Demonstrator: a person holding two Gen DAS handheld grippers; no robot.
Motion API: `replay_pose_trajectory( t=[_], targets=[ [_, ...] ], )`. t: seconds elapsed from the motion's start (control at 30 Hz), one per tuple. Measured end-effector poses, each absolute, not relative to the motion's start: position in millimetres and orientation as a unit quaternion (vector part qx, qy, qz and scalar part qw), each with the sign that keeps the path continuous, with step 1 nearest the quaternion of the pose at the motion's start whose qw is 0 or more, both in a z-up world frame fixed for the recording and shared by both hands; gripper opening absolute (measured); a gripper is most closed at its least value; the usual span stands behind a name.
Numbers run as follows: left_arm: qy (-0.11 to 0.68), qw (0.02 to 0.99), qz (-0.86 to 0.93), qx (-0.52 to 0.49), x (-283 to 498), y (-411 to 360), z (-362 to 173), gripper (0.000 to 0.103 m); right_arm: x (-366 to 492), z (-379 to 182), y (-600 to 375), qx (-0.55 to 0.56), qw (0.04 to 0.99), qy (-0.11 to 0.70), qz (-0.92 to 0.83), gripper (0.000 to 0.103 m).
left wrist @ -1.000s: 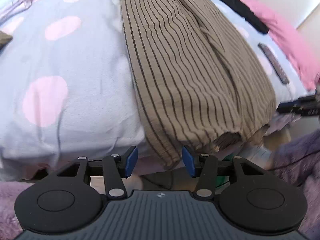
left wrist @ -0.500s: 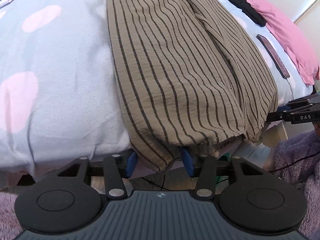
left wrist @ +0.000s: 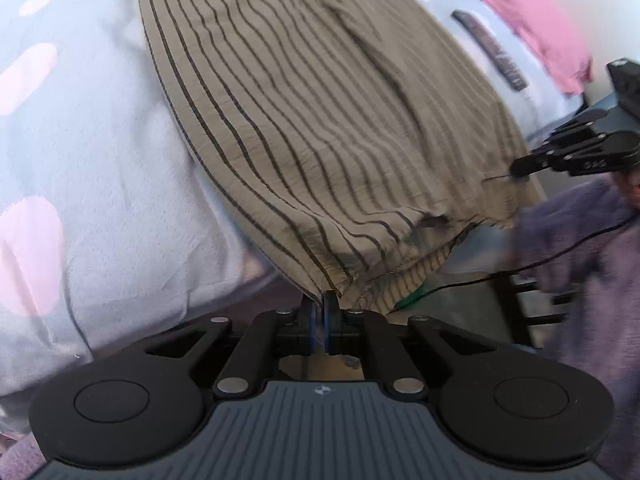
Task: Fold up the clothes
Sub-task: 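Grasp the shirt hem with both tools and fold it up toward the collar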
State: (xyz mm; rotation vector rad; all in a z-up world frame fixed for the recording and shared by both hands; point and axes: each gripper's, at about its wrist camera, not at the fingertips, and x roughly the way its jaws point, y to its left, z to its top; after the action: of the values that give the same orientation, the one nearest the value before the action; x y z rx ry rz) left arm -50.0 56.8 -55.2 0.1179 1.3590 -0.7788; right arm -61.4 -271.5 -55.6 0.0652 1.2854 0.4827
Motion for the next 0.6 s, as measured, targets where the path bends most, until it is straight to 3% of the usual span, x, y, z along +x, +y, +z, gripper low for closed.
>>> replay_pose_trajectory(
  t=[0.6],
  targets=[
    [0.524, 0.747, -0.398, -0.091, 32.9, 112.6, 40.9, 0.0, -10.3, 47.9, -349.1, 0.158, 0.83, 0.469, 0.258, 0.003]
  ],
)
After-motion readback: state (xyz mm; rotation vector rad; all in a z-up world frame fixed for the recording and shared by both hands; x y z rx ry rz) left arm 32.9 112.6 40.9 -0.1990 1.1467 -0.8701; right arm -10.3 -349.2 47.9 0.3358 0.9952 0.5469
